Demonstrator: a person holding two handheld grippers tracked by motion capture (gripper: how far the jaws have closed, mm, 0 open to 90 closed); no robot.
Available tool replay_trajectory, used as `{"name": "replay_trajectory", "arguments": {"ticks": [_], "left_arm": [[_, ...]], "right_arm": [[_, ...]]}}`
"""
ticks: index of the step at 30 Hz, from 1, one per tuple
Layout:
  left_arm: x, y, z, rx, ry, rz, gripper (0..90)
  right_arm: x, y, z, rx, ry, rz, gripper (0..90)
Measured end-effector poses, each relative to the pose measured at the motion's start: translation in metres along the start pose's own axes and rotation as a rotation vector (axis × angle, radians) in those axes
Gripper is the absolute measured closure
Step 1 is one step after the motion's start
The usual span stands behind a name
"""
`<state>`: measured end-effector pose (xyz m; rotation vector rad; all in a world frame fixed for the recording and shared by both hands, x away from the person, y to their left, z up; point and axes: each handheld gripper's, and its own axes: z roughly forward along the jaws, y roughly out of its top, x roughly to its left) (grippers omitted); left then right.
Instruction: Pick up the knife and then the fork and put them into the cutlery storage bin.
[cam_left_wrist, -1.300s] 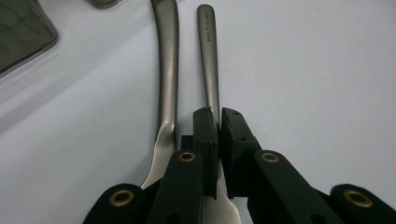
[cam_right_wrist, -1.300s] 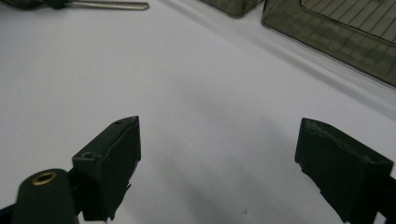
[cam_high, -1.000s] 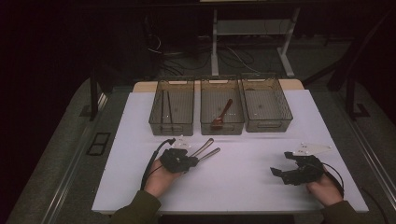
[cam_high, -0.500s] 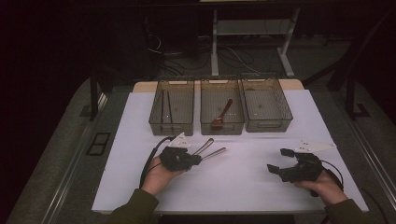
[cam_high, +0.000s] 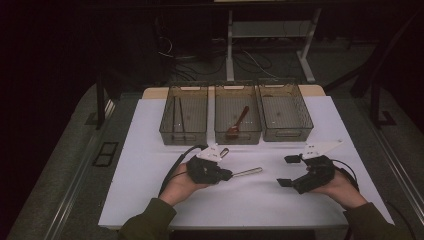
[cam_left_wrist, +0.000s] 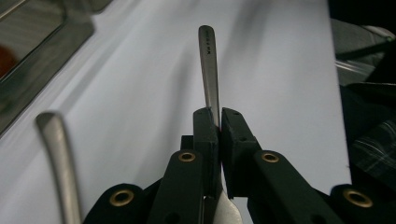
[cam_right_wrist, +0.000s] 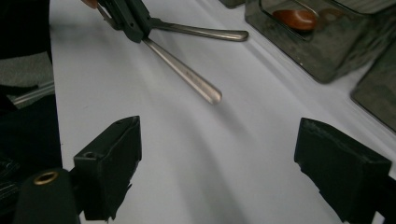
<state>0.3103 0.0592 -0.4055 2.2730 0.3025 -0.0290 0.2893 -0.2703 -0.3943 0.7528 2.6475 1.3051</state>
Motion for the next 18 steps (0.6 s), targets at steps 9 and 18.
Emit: {"name": "replay_trajectory", "arguments": {"ticks": [9,18], "left_arm": [[-0.001,0.022,0.015,0.028,-0.079,0.098,84.5],[-0.007,0.035,0.026,0.05,-0.143,0.194,84.5]], "right_arm": [[0.003,0.022,0.021,0.073,0.126,-0.083,21.5],[0.004,0.032,0.048,0.179,0.23,-0.178,40.6]]}}
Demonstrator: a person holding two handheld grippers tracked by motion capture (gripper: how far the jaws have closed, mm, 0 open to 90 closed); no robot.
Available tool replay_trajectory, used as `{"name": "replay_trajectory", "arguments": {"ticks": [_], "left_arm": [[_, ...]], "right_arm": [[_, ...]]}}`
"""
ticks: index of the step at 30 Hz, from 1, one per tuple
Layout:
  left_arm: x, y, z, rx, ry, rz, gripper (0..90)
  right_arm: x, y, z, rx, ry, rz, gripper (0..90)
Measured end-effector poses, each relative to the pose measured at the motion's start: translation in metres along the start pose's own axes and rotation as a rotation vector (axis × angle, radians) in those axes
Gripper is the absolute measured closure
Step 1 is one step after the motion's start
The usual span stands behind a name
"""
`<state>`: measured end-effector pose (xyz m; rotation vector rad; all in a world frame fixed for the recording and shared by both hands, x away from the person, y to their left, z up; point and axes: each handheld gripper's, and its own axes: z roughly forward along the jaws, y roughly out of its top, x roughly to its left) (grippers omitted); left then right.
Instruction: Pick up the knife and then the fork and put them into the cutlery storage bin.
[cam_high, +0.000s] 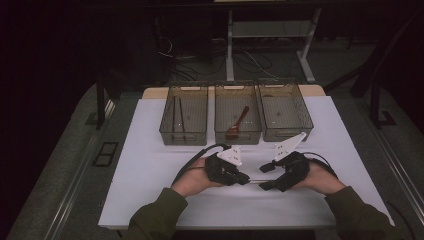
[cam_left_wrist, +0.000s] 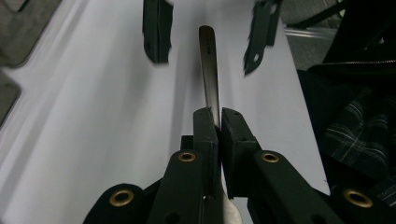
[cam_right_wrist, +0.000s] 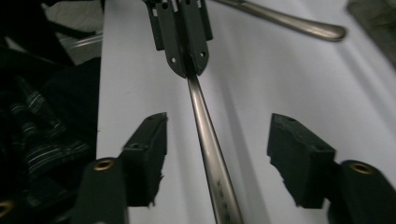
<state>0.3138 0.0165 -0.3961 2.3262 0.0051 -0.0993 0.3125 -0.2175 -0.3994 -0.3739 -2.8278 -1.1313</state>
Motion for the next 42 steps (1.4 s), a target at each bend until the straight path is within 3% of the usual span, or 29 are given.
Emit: {"name": "replay_trajectory", "arguments": {"ticks": [7,13,20,24,27,32,37,42], "left_arm": [[-0.001,0.006,0.002,0.016,-0.016,0.04,84.5],[-0.004,0.008,0.004,0.029,-0.027,0.037,84.5],[-0.006,0.01,0.005,0.031,-0.031,0.048,84.6],[-0.004,0.01,0.005,0.036,-0.029,0.061,84.3],[-0.004,0.009,0.004,0.025,-0.027,0.039,83.9],[-0.001,0.005,-0.004,-0.019,0.011,-0.018,67.0],[0.001,-0.008,-0.019,-0.083,0.083,-0.093,53.0],[-0.001,-0.026,-0.036,-0.127,0.149,-0.129,43.9]], "right_arm": [[-0.002,0.003,0.012,0.053,0.075,-0.008,61.4],[0.0,0.004,0.019,0.099,0.116,-0.008,74.6],[0.004,0.005,0.023,0.127,0.139,-0.023,80.4],[0.003,0.004,0.026,0.147,0.134,-0.066,84.1],[0.003,0.004,0.029,0.156,0.135,-0.066,86.0],[0.0,0.002,0.029,0.162,0.113,-0.057,86.0],[-0.006,-0.002,0.024,0.157,0.072,-0.029,85.9],[-0.011,-0.009,0.018,0.168,0.026,0.002,85.9]]}}
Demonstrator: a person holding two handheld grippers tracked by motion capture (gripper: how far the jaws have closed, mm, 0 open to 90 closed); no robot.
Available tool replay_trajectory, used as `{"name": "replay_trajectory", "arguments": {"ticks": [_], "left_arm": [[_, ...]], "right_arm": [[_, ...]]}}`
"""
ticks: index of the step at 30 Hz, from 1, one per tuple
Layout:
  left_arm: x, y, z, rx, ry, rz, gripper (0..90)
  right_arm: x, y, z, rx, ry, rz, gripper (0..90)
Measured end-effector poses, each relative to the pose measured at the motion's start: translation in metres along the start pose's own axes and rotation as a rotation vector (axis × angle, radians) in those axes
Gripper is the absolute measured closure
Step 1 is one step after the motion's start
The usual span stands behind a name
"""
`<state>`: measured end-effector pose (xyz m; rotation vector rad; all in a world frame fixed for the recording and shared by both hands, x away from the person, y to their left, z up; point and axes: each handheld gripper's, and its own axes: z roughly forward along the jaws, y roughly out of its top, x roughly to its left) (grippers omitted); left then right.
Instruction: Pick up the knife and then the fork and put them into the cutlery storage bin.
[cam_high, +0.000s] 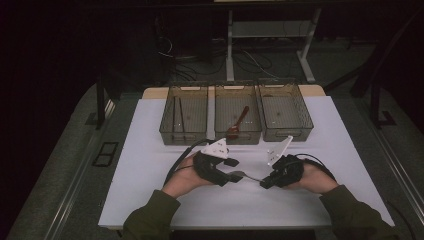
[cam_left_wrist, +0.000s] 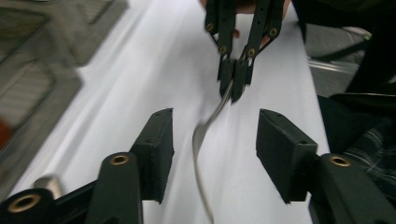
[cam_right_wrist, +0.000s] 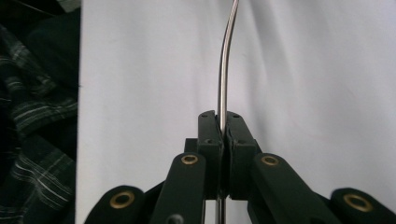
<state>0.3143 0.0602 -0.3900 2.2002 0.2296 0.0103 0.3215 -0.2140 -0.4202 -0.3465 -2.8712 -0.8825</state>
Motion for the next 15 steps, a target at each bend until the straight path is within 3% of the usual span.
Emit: {"name": "replay_trajectory", "arguments": {"ticks": [5,15], "left_arm": [[0.0,-0.024,-0.018,-0.026,0.083,-0.058,37.8],[-0.01,-0.065,-0.035,-0.065,0.233,-0.16,18.2]], "right_arm": [[-0.007,-0.009,-0.01,-0.012,-0.044,0.051,85.8],[-0.017,-0.018,-0.034,-0.063,-0.152,0.145,85.7]]}}
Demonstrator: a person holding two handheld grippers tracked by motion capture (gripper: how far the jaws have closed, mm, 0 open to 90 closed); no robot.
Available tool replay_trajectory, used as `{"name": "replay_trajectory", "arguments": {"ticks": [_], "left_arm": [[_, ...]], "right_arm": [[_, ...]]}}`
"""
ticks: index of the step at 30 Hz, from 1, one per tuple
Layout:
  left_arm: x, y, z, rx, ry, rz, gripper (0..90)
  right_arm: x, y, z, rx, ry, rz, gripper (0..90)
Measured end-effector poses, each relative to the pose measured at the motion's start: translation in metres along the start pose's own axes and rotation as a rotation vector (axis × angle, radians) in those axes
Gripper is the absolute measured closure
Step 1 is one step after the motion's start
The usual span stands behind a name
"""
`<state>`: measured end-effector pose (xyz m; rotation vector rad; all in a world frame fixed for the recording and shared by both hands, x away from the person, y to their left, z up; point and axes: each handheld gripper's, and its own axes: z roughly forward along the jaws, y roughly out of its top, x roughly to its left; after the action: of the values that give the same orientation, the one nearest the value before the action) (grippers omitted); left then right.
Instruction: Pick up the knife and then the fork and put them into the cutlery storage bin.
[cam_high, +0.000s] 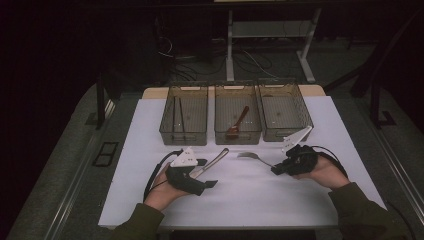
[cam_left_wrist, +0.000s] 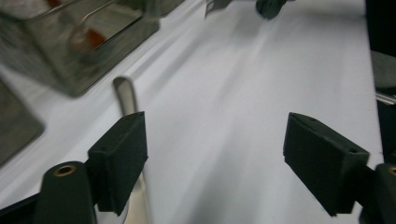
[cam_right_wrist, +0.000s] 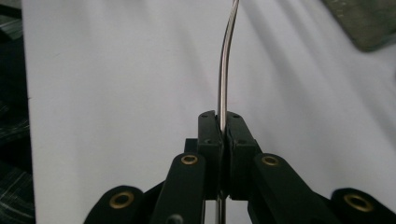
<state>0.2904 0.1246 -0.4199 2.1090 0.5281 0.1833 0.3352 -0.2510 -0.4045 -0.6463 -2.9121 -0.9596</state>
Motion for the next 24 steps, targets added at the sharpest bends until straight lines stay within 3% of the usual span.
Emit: {"name": "replay_trajectory", "arguments": {"ticks": [5,7,10,15,24], "left_arm": [[0.001,-0.014,-0.011,-0.022,0.067,-0.066,10.3],[0.0,-0.018,-0.013,-0.024,0.083,-0.087,2.9],[-0.003,-0.023,-0.016,-0.024,0.113,-0.099,0.0],[-0.004,-0.029,-0.017,-0.017,0.116,-0.104,0.0],[-0.004,-0.03,-0.015,0.003,0.096,-0.095,0.0]], "right_arm": [[-0.006,0.0,-0.012,-0.047,-0.035,0.053,85.7],[-0.009,0.001,-0.017,-0.069,-0.048,0.076,85.7],[-0.014,0.006,-0.024,-0.09,-0.067,0.092,85.7],[-0.025,0.015,-0.035,-0.132,-0.109,0.127,85.7],[-0.049,0.025,-0.044,-0.182,-0.143,0.184,85.7]]}}
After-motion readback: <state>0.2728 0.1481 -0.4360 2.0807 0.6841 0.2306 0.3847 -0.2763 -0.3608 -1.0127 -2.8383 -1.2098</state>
